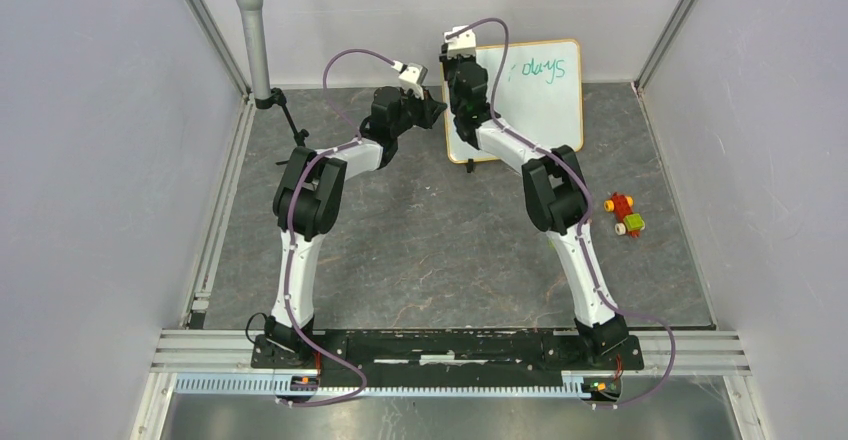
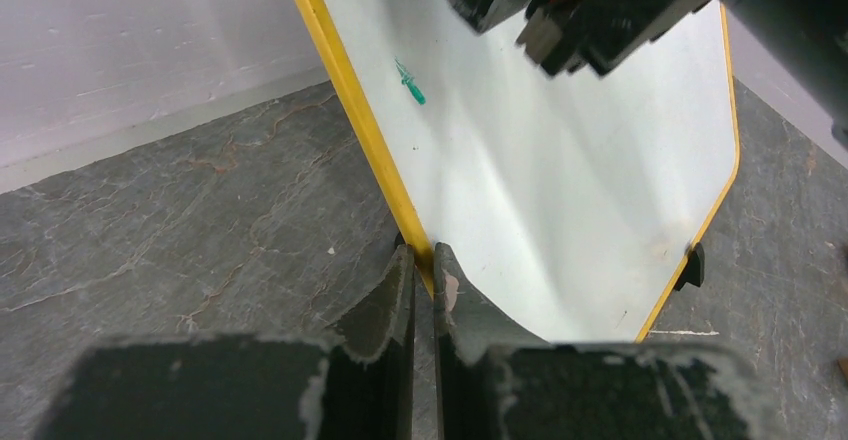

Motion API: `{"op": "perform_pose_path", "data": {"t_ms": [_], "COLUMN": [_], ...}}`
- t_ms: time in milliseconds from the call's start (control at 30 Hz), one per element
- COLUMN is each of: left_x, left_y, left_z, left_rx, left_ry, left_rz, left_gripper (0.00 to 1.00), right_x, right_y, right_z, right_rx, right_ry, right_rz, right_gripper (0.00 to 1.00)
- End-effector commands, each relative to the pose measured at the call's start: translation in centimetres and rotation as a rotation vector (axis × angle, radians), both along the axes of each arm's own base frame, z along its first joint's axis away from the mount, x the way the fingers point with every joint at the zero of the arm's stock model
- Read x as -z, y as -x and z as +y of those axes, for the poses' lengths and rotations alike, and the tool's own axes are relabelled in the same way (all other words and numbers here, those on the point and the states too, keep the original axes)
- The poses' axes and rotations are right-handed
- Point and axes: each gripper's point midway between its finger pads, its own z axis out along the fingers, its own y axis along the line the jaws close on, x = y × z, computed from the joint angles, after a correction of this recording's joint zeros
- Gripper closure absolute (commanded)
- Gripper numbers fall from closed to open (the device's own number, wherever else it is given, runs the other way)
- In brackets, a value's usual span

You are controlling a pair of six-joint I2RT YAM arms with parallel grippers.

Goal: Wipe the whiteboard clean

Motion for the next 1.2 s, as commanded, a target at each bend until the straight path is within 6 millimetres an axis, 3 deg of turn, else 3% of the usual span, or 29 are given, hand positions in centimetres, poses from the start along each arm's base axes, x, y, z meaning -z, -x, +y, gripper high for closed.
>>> {"op": "perform_pose_path", "data": {"t_ms": [0, 100, 200, 567, 667, 767, 1167], "left_x": [-2.2, -2.4, -2.3, -2.4, -2.5, -2.5, -2.5], "left_y": [0.5, 0.5, 0.5, 0.5, 0.5, 0.6, 0.6], "left_z": [-0.6, -0.5, -0.6, -0.6, -0.5, -0.5, -0.4], "left_rx": [0.031, 0.03, 0.034, 0.031, 0.03, 0.031, 0.025], "left_ry": [-0.029, -0.028, -0.025, -0.027, -0.025, -0.024, -0.028], "left_rz": [-0.054, -0.055, -0.053, -0.058, -0.058, -0.059, -0.063], "left_gripper": [0.98, 0.98, 0.98, 0.98, 0.98, 0.98, 0.98], "right_x": [-0.7, -0.1, 0.0, -0.2, -0.3, -0.2, 0.6], "right_y": [-1.1, -1.7, -1.8, 0.0, 0.0, -0.3, -1.5], "right_z": [-4.9, -6.0, -5.3, 2.0, 2.7, 1.6, -5.6], "right_rx": [0.113, 0.101, 0.058, -0.055, -0.044, 0.016, 0.168], "right_ry": [-0.053, -0.068, -0.035, 0.027, 0.033, 0.02, -0.041], "right_rz": [0.002, 0.017, 0.008, -0.033, -0.046, -0.041, 0.026], "right_gripper": [0.67, 0.67, 0.67, 0.66, 0.65, 0.64, 0.66]}}
